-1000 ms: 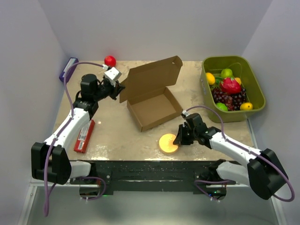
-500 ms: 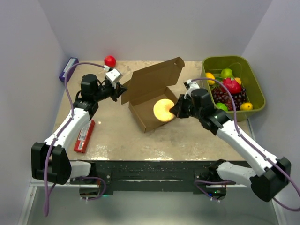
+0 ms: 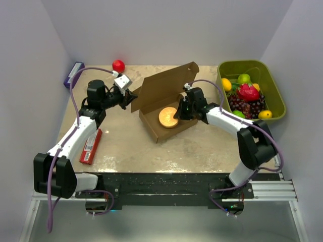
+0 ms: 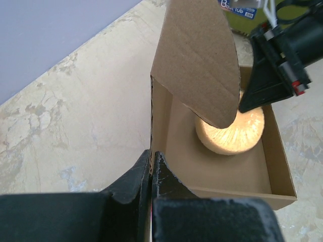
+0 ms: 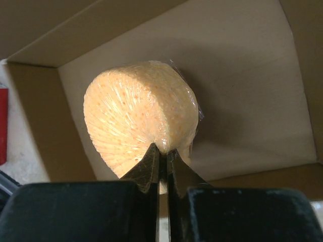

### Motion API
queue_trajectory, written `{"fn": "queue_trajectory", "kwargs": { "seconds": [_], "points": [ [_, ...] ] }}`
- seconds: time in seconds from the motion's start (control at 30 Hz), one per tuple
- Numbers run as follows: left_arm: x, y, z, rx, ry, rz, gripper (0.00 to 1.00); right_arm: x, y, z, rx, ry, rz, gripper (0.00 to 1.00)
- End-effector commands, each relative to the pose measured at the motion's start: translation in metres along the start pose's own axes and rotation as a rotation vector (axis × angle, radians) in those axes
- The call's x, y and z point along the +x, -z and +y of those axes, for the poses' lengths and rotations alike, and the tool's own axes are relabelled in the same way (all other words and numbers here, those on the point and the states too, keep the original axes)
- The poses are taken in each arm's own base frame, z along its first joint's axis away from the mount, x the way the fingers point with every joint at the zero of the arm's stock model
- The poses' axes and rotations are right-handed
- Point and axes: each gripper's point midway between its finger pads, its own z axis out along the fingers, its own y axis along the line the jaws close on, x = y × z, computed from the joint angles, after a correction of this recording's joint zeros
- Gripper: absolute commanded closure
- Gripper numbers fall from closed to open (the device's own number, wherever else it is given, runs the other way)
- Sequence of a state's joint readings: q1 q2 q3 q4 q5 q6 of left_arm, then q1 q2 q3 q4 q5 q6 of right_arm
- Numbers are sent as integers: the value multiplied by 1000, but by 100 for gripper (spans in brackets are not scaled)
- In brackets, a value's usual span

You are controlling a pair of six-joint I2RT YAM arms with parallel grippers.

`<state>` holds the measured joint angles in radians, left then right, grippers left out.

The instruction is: Fold the paper box

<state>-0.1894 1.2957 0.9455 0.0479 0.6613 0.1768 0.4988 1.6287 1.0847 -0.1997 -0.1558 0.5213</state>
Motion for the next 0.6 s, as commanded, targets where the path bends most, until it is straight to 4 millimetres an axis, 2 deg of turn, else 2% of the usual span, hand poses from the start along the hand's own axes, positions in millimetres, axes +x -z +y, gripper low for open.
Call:
{"fn": "queue_trajectory", "kwargs": {
  "seconds": [0.0,0.03,0.13,0.17,0.23,0.27,0.37,0.47,0.57],
  "points": [
    [-7,0,-1,17,-20,-7,100,-5,-19,13,-84,-28,-30,100],
    [-4,-1,0,16,-17,0,100,4,-24,10,-88,-40,-9,100],
    [1,-4,2,16,-11,11,100,7,-34,10,-101,-56,0,99],
    [3,-4,3,16,-8,15,100,8,-35,13,-115,-53,8,82],
    [8,-6,4,19,-9,28,100,7,-36,13,-116,-50,14,56],
    [9,-6,5,17,-9,34,100,6,-34,12,-105,-49,14,38],
    [17,-5,10,3,-16,55,100,-8,-23,11,-83,-12,-20,19],
    [20,-2,19,-14,-25,61,100,-30,-2,10,-92,32,-82,13],
    [19,3,24,-10,-20,50,100,-46,13,0,-87,73,-136,12]
  ]
}}
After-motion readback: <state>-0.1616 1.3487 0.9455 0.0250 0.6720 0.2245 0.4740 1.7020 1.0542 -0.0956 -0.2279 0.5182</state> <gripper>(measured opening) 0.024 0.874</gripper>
